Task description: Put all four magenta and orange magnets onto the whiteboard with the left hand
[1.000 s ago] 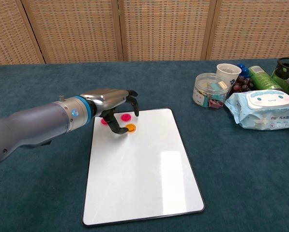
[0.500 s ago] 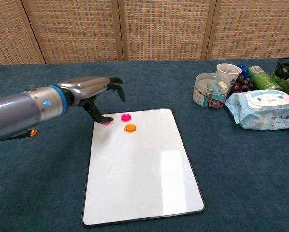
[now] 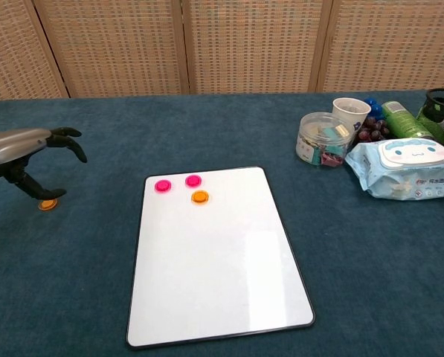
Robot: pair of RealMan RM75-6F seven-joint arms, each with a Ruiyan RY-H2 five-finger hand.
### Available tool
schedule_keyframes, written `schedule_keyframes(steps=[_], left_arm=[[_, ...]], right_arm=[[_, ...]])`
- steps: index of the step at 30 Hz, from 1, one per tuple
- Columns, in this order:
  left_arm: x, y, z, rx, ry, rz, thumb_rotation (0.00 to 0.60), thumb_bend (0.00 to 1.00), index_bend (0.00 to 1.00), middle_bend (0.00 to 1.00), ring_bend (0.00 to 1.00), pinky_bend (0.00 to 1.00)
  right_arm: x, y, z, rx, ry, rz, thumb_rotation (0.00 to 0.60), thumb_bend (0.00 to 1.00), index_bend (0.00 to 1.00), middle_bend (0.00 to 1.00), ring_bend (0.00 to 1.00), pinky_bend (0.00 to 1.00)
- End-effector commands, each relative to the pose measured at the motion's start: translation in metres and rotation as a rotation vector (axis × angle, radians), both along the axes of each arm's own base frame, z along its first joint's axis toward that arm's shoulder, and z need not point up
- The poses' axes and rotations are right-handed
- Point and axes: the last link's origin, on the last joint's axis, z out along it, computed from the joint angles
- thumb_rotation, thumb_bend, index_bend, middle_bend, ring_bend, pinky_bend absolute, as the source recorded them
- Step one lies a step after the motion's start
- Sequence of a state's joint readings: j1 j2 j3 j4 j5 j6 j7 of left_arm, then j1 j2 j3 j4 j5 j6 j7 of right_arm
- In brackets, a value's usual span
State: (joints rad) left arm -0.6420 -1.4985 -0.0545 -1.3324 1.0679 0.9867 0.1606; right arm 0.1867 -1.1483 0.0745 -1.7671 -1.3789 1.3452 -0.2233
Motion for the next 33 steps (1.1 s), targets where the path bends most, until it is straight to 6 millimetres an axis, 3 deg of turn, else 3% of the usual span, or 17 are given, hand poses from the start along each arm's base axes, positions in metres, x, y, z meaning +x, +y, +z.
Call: schedule_keyframes(steps=[1,17,33], left_arm=[[-0.031,-0.01,0.006,-0.019,-0.001,0.027,0.6,0.35,0.26,0.0,0.0,0.0],[-0.064,-0.016,-0.006,-0.017,0.015,0.064,0.6,0.36,0.29,0.0,0.0,0.0],[-0.061,-0.01,-0.018,-0.009,0.001,0.049,0.6,0.36,0.35,0.0,0.0,0.0]], right_arm=[[0.0,0.0,0.0,-0.001,0.001,0.0,0.6,0.14,0.0,0.0,0.0,0.0],[0.0,0.0,0.0,0.002,-0.004,-0.001,0.6,0.14,0.0,0.0,0.0,0.0],[0.0,-0.001,0.0,0.002,-0.008,-0.005,0.6,0.14,0.0,0.0,0.0,0.0]])
